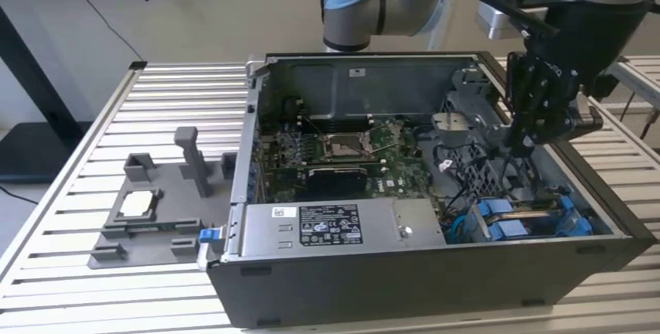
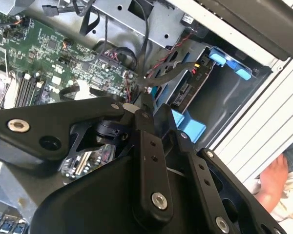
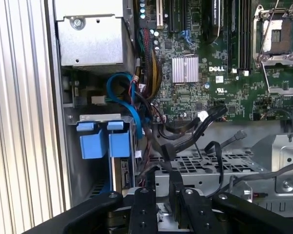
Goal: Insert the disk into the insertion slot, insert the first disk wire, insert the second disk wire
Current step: 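Insert the second disk wire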
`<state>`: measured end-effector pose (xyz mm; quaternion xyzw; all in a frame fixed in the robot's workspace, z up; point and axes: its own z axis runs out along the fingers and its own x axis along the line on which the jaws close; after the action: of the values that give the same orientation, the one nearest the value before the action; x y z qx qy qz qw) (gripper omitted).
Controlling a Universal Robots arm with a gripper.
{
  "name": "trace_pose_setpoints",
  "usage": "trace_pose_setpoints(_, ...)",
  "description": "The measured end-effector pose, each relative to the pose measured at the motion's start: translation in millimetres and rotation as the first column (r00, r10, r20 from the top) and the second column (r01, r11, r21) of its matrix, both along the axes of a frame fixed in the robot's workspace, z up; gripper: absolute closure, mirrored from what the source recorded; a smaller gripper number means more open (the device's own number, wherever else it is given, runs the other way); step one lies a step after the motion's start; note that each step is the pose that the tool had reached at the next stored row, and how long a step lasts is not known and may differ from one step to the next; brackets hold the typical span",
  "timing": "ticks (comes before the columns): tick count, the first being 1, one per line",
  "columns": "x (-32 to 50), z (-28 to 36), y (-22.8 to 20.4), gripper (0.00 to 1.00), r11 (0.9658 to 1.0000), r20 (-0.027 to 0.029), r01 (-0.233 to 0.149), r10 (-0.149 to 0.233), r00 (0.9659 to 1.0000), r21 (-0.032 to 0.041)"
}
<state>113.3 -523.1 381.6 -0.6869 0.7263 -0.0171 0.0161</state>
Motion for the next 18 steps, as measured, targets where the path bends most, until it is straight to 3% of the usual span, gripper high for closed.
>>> trace_pose_setpoints(5,-6.1,1.0,3.1,0.74,1.0000,0.0077,0.000,0.000,1.0000,-0.0026)
trace_pose_setpoints(8,-10.1,1.2,5.5,0.74,1.0000,0.0119,0.000,0.001,0.9999,-0.0099)
trace_pose_setpoints(12,-14.0,1.2,11.1,0.74,0.9994,0.0203,-0.003,0.004,0.9998,-0.0352)
trace_pose_setpoints(18,-17.5,1.2,19.8,0.74,0.9967,0.0430,-0.010,0.013,0.9990,-0.0806)
